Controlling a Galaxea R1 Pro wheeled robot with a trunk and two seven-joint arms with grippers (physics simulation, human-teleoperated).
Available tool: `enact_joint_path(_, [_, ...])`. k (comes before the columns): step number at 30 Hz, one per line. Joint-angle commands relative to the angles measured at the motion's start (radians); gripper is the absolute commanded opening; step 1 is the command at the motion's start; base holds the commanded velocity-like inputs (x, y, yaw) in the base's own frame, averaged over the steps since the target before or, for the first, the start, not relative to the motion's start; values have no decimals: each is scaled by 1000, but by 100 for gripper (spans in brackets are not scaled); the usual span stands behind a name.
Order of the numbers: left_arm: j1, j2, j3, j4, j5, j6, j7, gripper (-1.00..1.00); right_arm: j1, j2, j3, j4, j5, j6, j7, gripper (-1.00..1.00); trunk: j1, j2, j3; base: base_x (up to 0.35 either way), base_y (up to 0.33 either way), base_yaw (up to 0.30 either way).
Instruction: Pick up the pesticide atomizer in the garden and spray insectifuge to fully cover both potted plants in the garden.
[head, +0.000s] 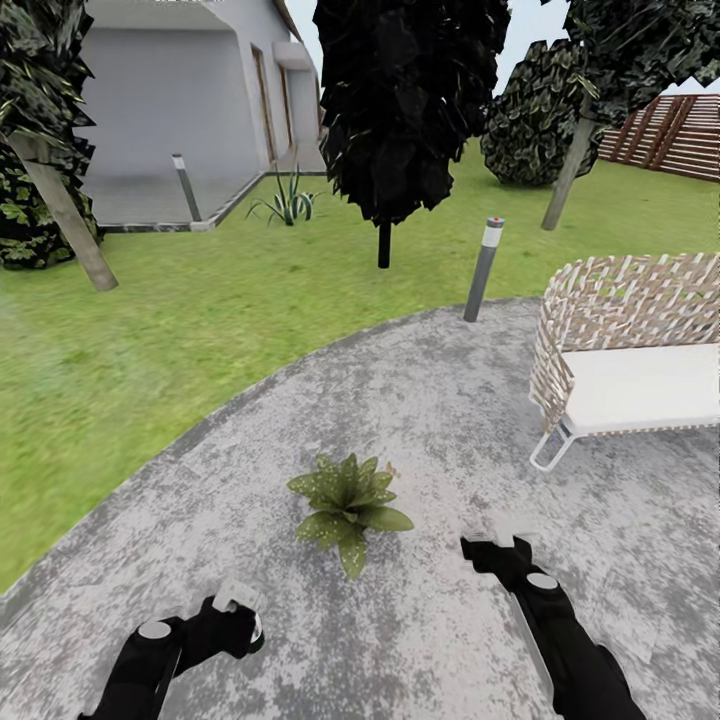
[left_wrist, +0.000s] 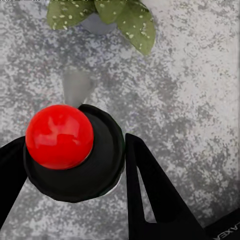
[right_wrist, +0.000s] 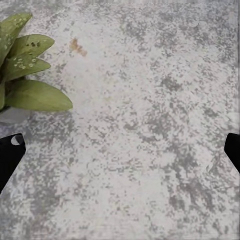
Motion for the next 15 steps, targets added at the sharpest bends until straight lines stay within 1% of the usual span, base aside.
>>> enact_joint_path(1, [0,-1,4,-2,-6,3,-9,-100,0,0,-1,0,11,-4,4,100,0,0,0,0,0,-128])
enact_joint_path(3, [0,-1,4,-2,-6,3,-9,-100,0,0,-2,10,11,-9,4,100,0,0,3,0,0,-166])
enact_joint_path(5, [1,0,3,-4,-6,3,-10,-100,0,-2,-2,63,10,-13,4,100,0,0,5,0,0,-198])
enact_joint_path(7, [1,0,-1,-11,-7,3,-11,-100,0,-3,-2,91,0,-18,5,100,0,0,8,0,0,-209])
enact_joint_path(10, [1,0,-6,-28,-7,3,-13,-100,0,-3,-2,100,-22,-44,5,100,0,0,12,0,0,-212])
enact_joint_path(12, [1,0,-9,-37,-7,3,-13,-100,0,-4,-3,102,-27,-56,5,100,0,0,15,0,0,-213])
enact_joint_path(15, [1,0,-30,-62,-7,3,-15,-100,0,-4,-16,103,-30,-62,5,100,0,0,19,0,0,-213])
